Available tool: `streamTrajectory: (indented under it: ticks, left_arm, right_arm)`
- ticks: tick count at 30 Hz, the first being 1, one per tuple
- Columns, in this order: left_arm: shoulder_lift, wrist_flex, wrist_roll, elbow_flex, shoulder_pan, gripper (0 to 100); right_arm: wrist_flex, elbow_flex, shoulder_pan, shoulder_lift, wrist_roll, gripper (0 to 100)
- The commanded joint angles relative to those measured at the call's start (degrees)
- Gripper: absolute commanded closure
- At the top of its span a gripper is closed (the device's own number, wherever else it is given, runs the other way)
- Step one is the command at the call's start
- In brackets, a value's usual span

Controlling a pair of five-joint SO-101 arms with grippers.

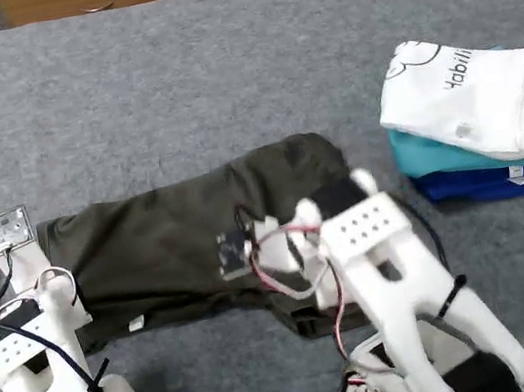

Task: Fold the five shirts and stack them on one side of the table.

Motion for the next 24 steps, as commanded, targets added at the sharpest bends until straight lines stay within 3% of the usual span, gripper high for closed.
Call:
streamTrajectory:
  ticks: [1,15,24]
  left_arm:
    - [-0.75,-0.88,0.53,-0.26,-0.70,98]
    - [-0.75,-0.97,0.53,-0.26,-0.70,98]
    - [-0.92,-0.79,0.53,-0.26,-0.70,98]
  right_arm:
    - [-6.77,8.75,-2.86,-3.74,0.70,81.2]
    - [-22.15,21.76,-3.30,-4.00,0.70,81.0]
    - [-23.12,22.64,-3.30,-4.00,0.62,81.2]
